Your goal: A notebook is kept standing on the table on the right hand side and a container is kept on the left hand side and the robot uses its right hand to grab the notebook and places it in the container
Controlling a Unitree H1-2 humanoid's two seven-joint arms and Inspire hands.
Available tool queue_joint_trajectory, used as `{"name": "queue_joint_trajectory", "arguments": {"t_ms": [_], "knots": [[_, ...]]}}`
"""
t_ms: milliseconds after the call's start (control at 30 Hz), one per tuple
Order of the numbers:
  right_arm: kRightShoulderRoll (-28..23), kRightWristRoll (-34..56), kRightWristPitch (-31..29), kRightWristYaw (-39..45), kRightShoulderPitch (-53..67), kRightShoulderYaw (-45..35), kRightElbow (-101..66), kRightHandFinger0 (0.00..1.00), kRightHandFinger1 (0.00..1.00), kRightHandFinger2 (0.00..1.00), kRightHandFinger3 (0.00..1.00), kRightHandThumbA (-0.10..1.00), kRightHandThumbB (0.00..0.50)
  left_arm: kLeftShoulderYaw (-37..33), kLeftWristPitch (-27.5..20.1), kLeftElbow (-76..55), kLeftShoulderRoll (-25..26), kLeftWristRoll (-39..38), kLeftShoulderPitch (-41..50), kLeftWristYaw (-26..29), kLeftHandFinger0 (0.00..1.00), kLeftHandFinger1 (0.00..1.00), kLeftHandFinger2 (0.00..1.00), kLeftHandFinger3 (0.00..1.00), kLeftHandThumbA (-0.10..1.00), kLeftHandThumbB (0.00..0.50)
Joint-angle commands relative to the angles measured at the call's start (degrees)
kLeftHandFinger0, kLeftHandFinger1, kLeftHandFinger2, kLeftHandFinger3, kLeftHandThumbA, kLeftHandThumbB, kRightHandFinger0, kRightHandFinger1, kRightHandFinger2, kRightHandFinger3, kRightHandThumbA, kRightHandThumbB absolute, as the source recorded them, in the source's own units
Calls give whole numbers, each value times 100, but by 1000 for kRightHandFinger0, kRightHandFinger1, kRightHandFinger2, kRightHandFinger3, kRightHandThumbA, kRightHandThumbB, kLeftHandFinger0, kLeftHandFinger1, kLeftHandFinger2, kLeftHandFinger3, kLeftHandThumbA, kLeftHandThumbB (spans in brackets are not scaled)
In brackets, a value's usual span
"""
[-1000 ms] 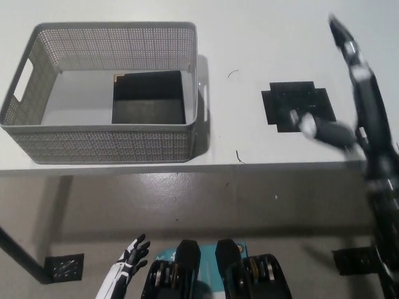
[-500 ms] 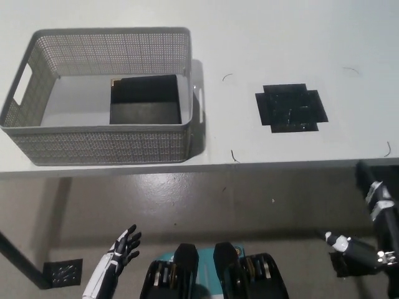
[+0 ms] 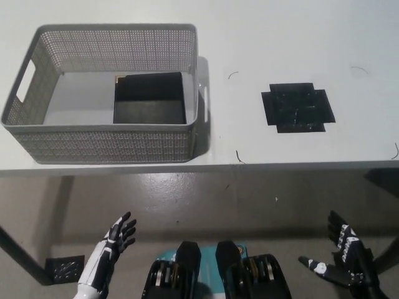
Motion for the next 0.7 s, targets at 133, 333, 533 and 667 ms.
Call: {"name": "queue_joint_trajectory", "arguments": {"t_ms": [133, 333, 533, 667], "knots": [[119, -126, -228, 388, -147, 255, -163, 1000, 1000, 1000, 1000, 1000, 406, 98, -128, -45, -39, 105, -57, 145, 1000, 1000, 1000, 1000, 1000, 239], [136, -128, -177, 469, -174, 282, -151, 1000, 1000, 1000, 1000, 1000, 406, 137, -138, -36, -16, -55, -11, 39, 1000, 1000, 1000, 1000, 1000, 230], [140, -140, -108, 592, -336, 308, -115, 1000, 1000, 1000, 1000, 1000, 368, 232, -213, -17, -26, -165, 7, 62, 1000, 1000, 1000, 1000, 1000, 205], [135, -174, -89, 597, -458, 297, -70, 1000, 1000, 1000, 1000, 1000, 369, 281, -348, 102, -23, -73, -28, 128, 1000, 1000, 1000, 1000, 1000, 213]]}}
